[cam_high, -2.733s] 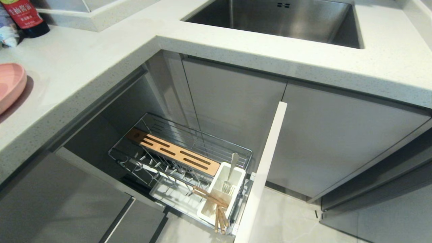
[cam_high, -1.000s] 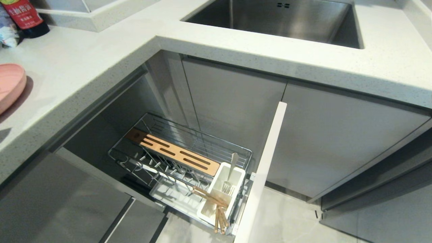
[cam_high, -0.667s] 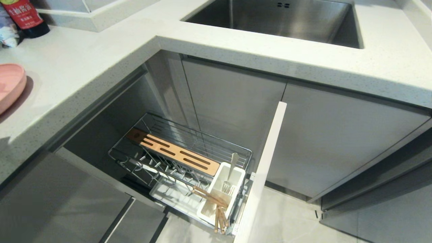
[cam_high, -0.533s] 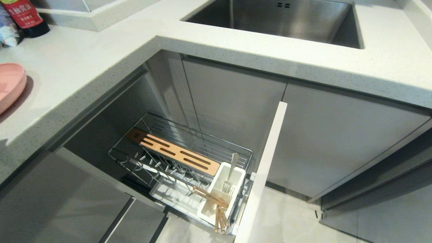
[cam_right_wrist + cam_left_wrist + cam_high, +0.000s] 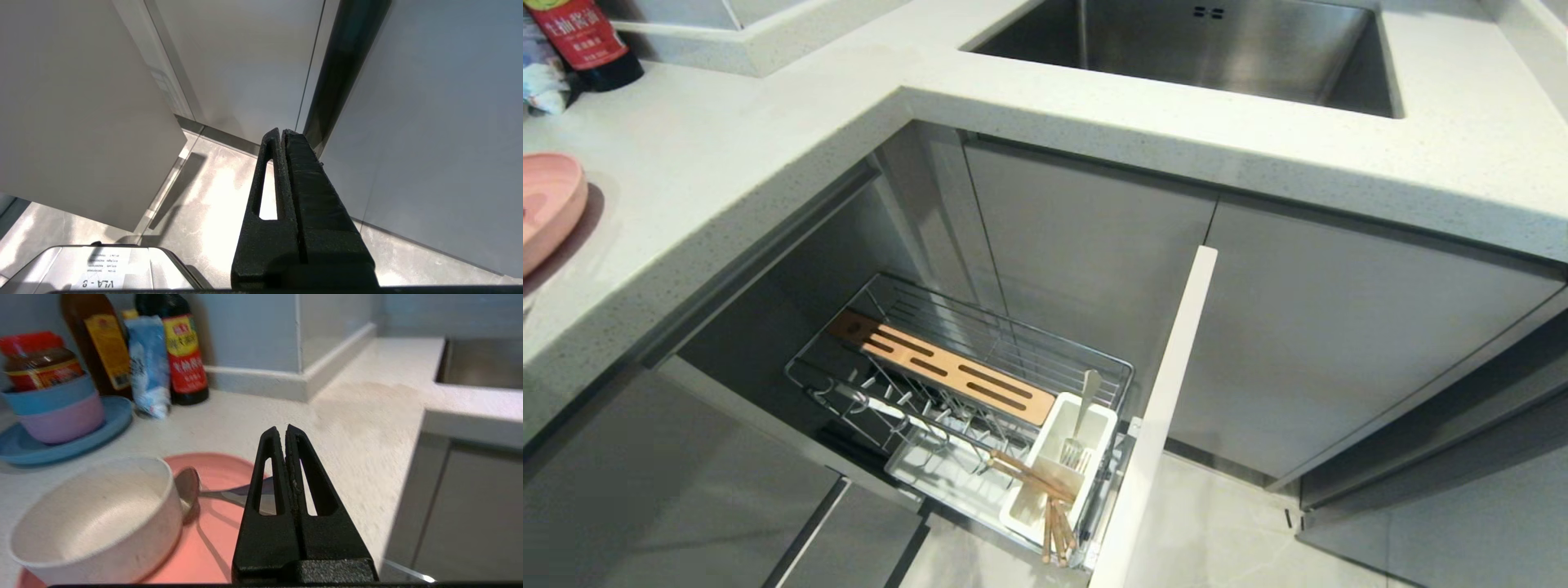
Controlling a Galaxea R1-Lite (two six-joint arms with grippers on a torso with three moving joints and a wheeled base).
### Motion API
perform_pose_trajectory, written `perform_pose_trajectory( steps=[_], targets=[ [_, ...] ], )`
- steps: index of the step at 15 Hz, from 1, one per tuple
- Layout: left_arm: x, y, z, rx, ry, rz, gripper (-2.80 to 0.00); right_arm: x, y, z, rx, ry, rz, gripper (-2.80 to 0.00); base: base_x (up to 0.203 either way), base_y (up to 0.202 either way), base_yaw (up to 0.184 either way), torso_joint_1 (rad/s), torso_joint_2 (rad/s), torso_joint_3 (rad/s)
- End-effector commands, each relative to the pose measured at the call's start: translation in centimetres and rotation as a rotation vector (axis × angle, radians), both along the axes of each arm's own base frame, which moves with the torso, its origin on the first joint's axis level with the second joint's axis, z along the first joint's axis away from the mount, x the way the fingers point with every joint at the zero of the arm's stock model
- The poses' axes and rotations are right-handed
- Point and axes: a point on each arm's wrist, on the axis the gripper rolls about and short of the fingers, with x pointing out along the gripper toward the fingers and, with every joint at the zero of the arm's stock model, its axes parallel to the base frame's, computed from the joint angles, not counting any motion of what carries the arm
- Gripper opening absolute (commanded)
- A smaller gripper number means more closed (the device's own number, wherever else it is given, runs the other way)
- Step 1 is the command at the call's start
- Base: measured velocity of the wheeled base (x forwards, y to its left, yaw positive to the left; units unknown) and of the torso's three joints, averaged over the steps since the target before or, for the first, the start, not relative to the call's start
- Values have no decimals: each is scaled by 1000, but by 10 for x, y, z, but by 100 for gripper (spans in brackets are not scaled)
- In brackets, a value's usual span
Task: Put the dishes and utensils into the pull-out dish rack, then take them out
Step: Take the spoon out of the cupboard
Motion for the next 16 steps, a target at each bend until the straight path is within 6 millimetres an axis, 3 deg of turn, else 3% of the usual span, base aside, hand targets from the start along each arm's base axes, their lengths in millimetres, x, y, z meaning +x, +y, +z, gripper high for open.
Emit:
perform_pose_trajectory(
  steps=[1, 11, 16],
  targets=[
    [-6, -1, -3, 1, -2, -4, -280, 0, 0, 0, -1, 0, 0, -280, 0, 0, 0, 0, 0, 0],
    [-16, -4, -26, -25, 140, -82, -280, 0, 0, 0, -1, 0, 0, -280, 0, 0, 0, 0, 0, 0],
    [-18, -5, -25, -23, 135, -83, -280, 0, 0, 0, -1, 0, 0, -280, 0, 0, 0, 0, 0, 0]
  ],
)
